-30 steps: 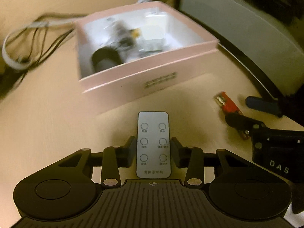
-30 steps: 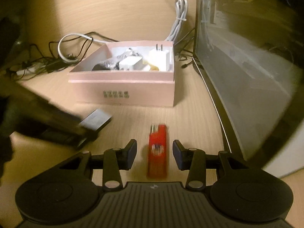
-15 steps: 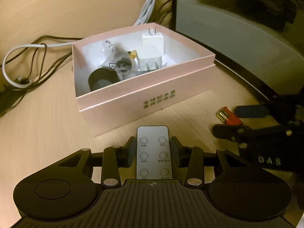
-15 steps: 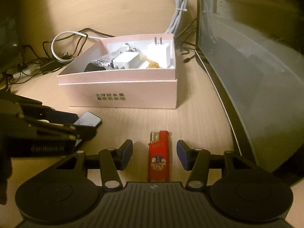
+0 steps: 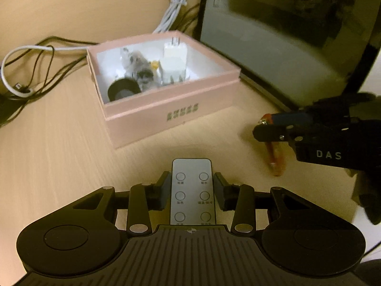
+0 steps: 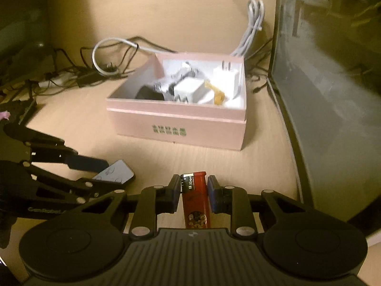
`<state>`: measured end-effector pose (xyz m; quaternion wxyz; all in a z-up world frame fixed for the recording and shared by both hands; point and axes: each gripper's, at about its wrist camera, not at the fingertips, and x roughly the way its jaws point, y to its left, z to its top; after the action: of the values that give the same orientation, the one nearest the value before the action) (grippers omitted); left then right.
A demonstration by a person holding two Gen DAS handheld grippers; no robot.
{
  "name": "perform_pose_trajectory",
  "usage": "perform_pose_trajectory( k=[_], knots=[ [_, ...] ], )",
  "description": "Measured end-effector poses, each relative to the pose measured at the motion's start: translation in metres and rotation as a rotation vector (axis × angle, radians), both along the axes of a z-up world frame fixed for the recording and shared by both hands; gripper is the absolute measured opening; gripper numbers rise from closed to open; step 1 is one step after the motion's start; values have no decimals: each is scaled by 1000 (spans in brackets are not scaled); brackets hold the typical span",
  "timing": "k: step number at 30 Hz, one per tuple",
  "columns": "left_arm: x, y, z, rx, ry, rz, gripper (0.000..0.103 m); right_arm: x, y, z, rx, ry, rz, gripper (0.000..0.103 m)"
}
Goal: Organize rigid objects
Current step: 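Grasp the white remote with the left gripper while the right regrasps the red lighter, then carry the remote and lighter over the pink box and open both grippers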
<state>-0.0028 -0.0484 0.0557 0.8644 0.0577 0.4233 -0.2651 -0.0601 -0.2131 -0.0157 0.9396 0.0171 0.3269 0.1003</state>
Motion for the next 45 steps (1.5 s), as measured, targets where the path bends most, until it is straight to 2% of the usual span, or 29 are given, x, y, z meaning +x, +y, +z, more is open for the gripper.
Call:
perform_pose_trajectory(
  k=[5,9,11,13,16,18,23,28,34,37,39,41,45],
  knots=[
    [18,6,43,-102,-54,0,43,-10,-8,25,21,-39,-30,24],
    [62,6,78,-183,-129,37,43,-10,-13,48,37,-94,-54,24],
    [87,3,87,-197,-157,57,43,-8,-14,58,41,-117,-64,24],
    [121,0,88,-236,-136,83,43,-4,-14,66,33,-138,-72,24],
    [170,-3,68,-292,-15,126,43,5,-9,75,15,-161,-75,24],
    [180,-1,58,-281,-17,167,43,14,-6,78,-7,-164,-78,24],
    [165,22,53,-239,-47,194,43,48,-7,76,-5,-124,-110,24],
    [133,51,59,-188,-107,216,43,100,-6,84,31,-105,-134,24],
    [106,74,43,-127,-87,230,43,155,2,74,26,-48,-188,26],
    [89,87,29,-107,-64,228,43,146,6,67,-6,-52,-207,29],
    [78,91,22,-89,-36,228,43,124,8,63,-14,-67,-204,33],
    [66,91,16,-71,1,214,43,96,9,57,-16,-66,-181,45],
    [44,83,-3,35,23,215,43,45,16,39,-85,-59,-140,52]
  ],
)
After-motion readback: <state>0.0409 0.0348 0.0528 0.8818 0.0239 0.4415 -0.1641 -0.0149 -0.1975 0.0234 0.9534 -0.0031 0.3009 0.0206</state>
